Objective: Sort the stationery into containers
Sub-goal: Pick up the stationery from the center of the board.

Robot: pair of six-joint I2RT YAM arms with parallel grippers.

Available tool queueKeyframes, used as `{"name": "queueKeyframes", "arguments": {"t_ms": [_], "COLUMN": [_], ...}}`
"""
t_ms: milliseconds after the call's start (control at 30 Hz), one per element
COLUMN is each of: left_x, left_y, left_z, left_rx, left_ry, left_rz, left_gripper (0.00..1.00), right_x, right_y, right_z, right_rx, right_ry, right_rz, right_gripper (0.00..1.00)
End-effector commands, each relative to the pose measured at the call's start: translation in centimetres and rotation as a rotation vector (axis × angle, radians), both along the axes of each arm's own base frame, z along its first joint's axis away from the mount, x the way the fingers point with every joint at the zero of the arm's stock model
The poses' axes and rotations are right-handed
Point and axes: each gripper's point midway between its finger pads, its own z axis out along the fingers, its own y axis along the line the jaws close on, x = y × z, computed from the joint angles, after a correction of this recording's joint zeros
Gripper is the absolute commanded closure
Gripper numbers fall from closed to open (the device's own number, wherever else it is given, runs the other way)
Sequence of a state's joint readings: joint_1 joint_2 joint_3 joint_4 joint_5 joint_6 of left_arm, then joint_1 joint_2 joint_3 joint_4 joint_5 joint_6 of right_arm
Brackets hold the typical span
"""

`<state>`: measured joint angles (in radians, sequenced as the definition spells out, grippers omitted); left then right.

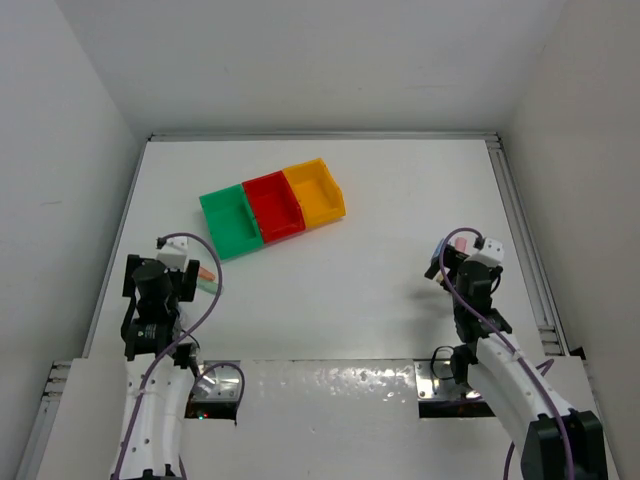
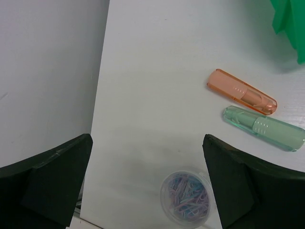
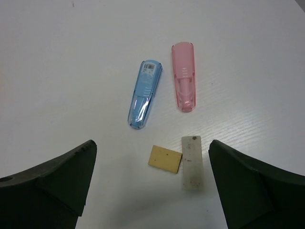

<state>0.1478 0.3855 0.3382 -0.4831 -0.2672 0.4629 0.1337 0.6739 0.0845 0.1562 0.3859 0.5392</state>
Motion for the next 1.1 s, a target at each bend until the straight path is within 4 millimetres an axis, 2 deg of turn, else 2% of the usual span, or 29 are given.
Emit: {"name": "queueKeyframes", "arguments": {"t_ms": [0, 167, 200, 233, 300, 333, 367, 400, 433, 467, 533, 567, 633, 667, 733, 767, 800, 867, 933, 967, 1033, 1067], "left_x": [0.3, 0.6, 1.0, 1.1, 1.8, 2.2, 2.4, 2.5, 2.6, 2.9, 3.1, 3.1, 2.7, 2.5, 2.9, 4.2, 5.0, 6.9, 7.6, 7.4, 6.5, 4.9], "left_y": [0.2, 0.9, 0.9, 0.9, 0.3, 0.0, -0.4, -1.6, -1.9, -2.1, -1.8, -1.6, -1.7, -2.3, -1.8, -2.0, -2.2, -3.4, -3.8, -4.2, -5.2, -6.2], "left_z": [1.0, 0.8, 1.3, 1.6, 2.2, 2.4, 1.8, 2.3, 2.3, 2.5, 2.4, 2.2, 1.5, 0.6, -0.1, 0.4, 0.6, 1.0, 1.5, 0.7, 0.6, -0.8], "left_rx": [-0.014, 0.059, 0.075, 0.088, 0.136, 0.144, 0.176, 0.15, 0.132, 0.061, -0.03, -0.123, -0.228, -0.276, -0.276, -0.29, -0.237, -0.143, 0.028, 0.145, 0.34, 0.332], "left_ry": [-0.048, 0.012, 0.006, 0.015, 0.064, 0.075, 0.152, 0.19, 0.228, 0.283, 0.349, 0.407, 0.461, 0.537, 0.578, 0.551, 0.573, 0.513, 0.459, 0.482, 0.51, 0.545], "left_rz": [0.023, -0.002, -0.017, -0.034, -0.138, -0.176, -0.258, -0.347, -0.373, -0.345, -0.262, -0.154, -0.045, -0.055, -0.009, -0.046, -0.197, -0.408, -0.57, -0.738, -0.993, -1.096], "left_gripper": [0.0, 0.0, 0.0, 0.0, 0.0, 0.0, 0.07, 0.14, 0.22, 0.36, 0.43, 0.44, 0.43, 0.41, 0.4, 0.41, 0.46, 0.43, 0.39, 0.39, 0.41, 0.42], "right_x": [1.0, 0.9, 1.3, 1.1, 1.6, 1.4, 1.5, 2.2, 2.0, 2.8, 3.1, 3.7, 4.1, 4.3, 4.8, 4.6, 5.0, 4.9, 4.8, 5.0, 4.8, 4.9], "right_y": [-0.1, -0.1, 0.0, -0.1, 0.3, 0.4, 0.3, 0.3, 0.3, 0.6, 1.5, 1.9, 2.7, 3.0, 3.7, 3.9, 4.2, 4.2, 4.4, 4.4, 4.1, 4.3], "right_z": [2.4, 2.9, 3.7, 3.2, 4.3, 3.7, 3.7, 5.0, 4.3, 5.5, 5.5, 5.8, 5.9, 5.9, 6.3, 5.8, 6.2, 5.9, 6.0, 6.4, 6.1, 6.4], "right_rx": [0.009, 0.0, -0.002, -0.011, -0.015, -0.024, -0.028, -0.022, -0.025, -0.017, 0.004, 0.011, 0.039, 0.055, 0.083, 0.08, 0.085, 0.08, 0.109, 0.119, 0.143, 0.152], "right_ry": [-0.057, -0.007, -0.011, 0.029, 0.048, 0.104, 0.126, 0.119, 0.181, 0.169, 0.204, 0.213, 0.222, 0.22, 0.188, 0.191, 0.164, 0.161, 0.166, 0.162, 0.198, 0.2], "right_rz": [-0.022, -0.018, -0.017, -0.014, 0.013, 0.02, 0.021, 0.014, 0.013, 0.02, 0.06, 0.078, 0.111, 0.11, 0.135, 0.151, 0.171, 0.179, 0.203, 0.214, 0.212, 0.225], "right_gripper": [0.01, 0.01, 0.01, 0.01, 0.01, 0.01, 0.01, 0.01, 0.01, 0.02, 0.05, 0.05, 0.05, 0.05, 0.05, 0.05, 0.04, 0.03, 0.02, 0.02, 0.02, 0.02]}}
